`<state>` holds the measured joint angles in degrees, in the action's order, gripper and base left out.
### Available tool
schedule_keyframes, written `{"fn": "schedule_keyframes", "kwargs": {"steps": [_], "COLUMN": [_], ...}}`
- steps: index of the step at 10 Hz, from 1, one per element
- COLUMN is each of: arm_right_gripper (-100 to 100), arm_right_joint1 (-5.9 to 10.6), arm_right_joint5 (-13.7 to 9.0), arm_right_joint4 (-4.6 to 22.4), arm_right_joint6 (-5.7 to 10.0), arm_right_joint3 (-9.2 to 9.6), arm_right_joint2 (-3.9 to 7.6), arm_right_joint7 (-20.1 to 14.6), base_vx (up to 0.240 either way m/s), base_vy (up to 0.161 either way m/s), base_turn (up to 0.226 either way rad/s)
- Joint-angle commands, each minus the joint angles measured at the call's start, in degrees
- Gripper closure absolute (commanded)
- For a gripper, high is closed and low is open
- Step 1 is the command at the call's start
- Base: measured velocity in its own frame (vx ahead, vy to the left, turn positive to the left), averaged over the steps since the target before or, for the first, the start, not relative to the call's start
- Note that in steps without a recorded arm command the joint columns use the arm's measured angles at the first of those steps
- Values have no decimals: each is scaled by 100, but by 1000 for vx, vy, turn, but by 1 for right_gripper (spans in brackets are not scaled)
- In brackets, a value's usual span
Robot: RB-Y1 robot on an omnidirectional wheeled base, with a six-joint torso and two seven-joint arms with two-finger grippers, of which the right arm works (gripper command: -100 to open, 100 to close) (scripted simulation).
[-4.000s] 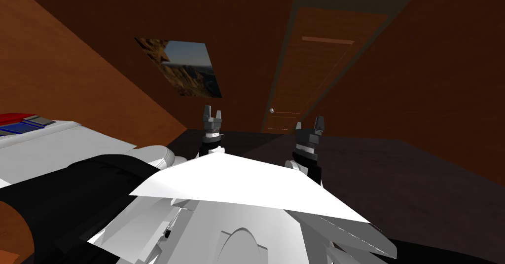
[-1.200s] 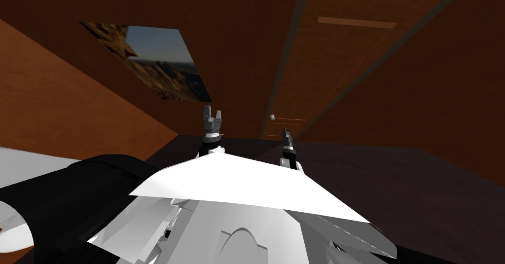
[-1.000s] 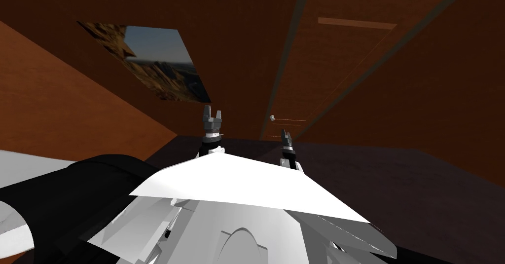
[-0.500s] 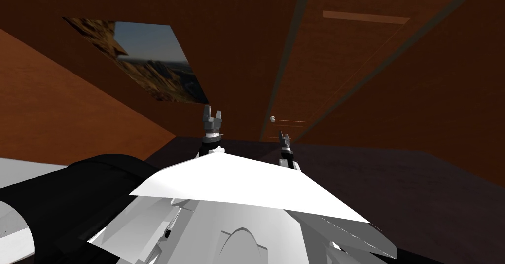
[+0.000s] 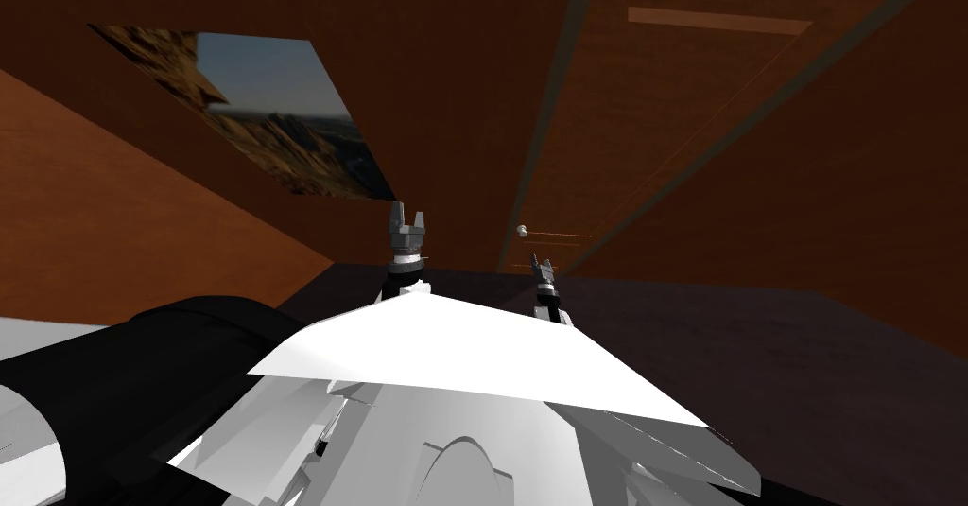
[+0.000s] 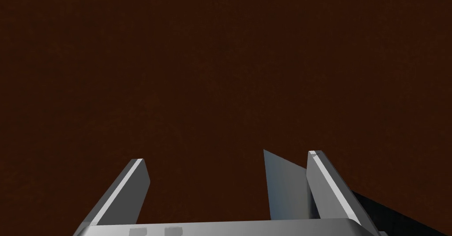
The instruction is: Pull the door open
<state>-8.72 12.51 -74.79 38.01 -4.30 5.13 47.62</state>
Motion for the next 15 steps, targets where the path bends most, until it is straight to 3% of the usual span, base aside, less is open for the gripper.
{"fn": "schedule_keyframes", "kwargs": {"steps": [1, 3, 9, 10, 15], "arm_right_gripper": [-100, -100, -100, -100, -100], "arm_right_joint1": [101, 162, 510, 510, 754], "arm_right_joint5": [96, 151, 462, 462, 681], "arm_right_joint4": [282, 457, 1435, 1444, 2136], "arm_right_joint6": [71, 120, 396, 396, 590], "arm_right_joint3": [-35, -59, -192, -192, -286], "arm_right_joint2": [-13, -16, -40, -40, -72], "arm_right_joint7": [236, 367, 1106, 1106, 1625], "base_vx": [85, 81, 87, 81, 81], "base_vy": [-8, -15, -16, -19, -15], "base_turn": [0, 2, 1, 4, 0]}}
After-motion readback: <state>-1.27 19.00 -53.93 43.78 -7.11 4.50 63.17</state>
